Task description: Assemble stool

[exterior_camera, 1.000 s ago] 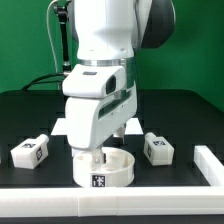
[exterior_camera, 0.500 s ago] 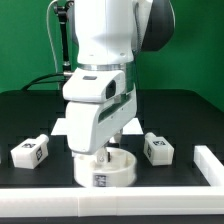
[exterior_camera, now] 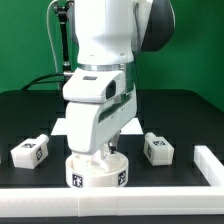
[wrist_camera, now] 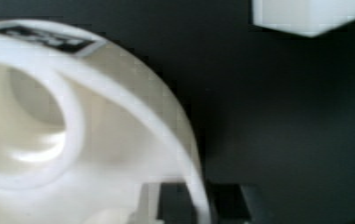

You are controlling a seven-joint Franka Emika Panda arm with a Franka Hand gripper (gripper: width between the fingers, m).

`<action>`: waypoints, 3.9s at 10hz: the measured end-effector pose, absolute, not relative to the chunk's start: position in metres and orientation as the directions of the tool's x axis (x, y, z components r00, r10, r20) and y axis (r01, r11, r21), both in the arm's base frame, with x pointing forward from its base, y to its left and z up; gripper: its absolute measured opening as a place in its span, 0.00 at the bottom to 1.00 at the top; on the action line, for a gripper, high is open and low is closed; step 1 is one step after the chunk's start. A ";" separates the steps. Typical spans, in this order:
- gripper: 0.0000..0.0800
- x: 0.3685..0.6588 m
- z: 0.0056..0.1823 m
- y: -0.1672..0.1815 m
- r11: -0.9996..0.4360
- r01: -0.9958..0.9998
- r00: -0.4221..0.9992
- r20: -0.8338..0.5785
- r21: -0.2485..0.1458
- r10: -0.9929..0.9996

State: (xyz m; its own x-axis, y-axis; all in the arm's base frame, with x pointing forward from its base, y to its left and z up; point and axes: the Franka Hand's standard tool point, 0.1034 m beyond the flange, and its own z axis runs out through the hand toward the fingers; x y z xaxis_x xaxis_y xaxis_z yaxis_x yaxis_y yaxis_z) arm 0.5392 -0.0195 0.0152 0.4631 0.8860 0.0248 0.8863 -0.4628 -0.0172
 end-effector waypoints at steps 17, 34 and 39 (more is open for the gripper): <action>0.04 0.573 0.016 0.079 -0.388 0.921 0.388 0.049 -0.023 0.920; 0.81 0.584 0.035 0.102 -0.473 0.881 0.470 0.076 0.012 0.879; 0.81 0.578 0.078 0.076 -0.513 0.857 0.509 0.068 0.045 0.858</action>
Offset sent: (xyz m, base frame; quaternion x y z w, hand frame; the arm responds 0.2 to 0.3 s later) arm 0.0000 0.0000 0.0000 0.0000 0.0000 0.0000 1.0000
